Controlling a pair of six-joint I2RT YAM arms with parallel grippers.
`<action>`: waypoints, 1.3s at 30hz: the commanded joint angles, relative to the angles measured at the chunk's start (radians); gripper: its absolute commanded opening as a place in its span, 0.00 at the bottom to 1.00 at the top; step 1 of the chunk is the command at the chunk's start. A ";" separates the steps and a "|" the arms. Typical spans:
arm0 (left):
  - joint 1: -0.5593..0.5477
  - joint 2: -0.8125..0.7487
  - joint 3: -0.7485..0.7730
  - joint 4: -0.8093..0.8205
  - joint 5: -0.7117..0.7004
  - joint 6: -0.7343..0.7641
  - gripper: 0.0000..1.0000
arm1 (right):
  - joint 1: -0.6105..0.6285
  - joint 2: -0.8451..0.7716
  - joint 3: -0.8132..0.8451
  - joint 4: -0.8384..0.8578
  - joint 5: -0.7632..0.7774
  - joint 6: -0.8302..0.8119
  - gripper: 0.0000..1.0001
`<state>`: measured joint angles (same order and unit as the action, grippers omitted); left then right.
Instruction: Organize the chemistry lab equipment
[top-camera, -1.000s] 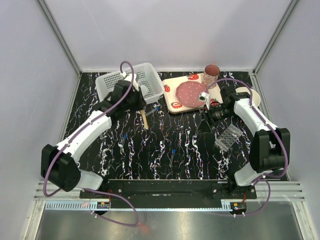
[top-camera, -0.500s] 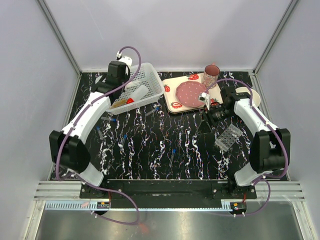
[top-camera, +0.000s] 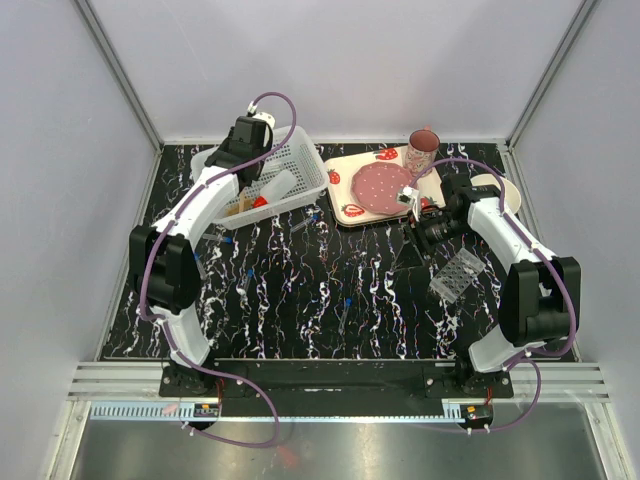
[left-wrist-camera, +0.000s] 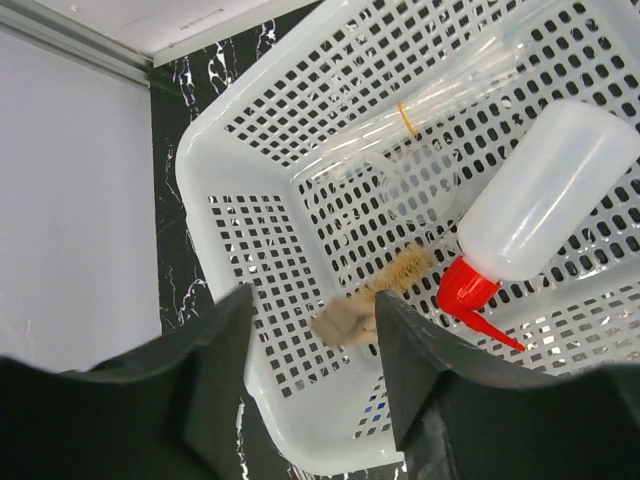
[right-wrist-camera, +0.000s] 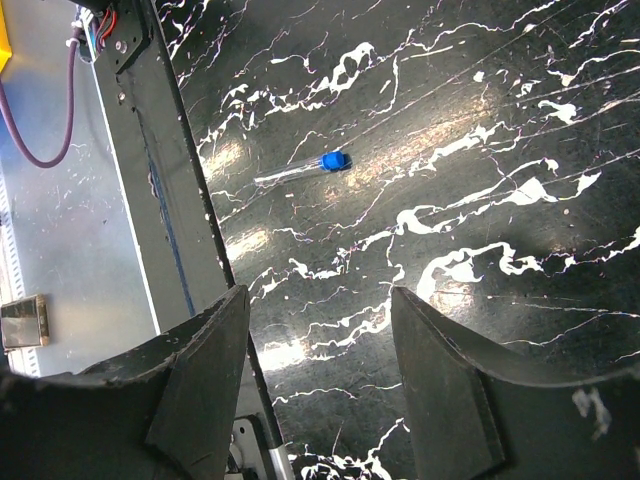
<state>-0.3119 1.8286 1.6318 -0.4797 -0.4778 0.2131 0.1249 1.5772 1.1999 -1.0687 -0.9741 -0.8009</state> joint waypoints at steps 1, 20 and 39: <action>0.011 -0.058 0.017 0.029 -0.033 -0.029 0.60 | -0.004 -0.036 0.000 -0.013 -0.028 -0.029 0.64; 0.117 -0.892 -0.599 0.044 0.559 -0.384 0.99 | -0.016 -0.305 -0.022 0.130 0.073 0.043 0.69; 0.117 -0.945 -0.905 -0.043 0.699 -0.598 0.99 | -0.015 -0.568 -0.249 0.363 0.041 0.341 1.00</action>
<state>-0.1970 0.8272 0.7078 -0.5110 0.2920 -0.3962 0.1112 1.0775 0.9897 -0.7742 -0.9028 -0.4873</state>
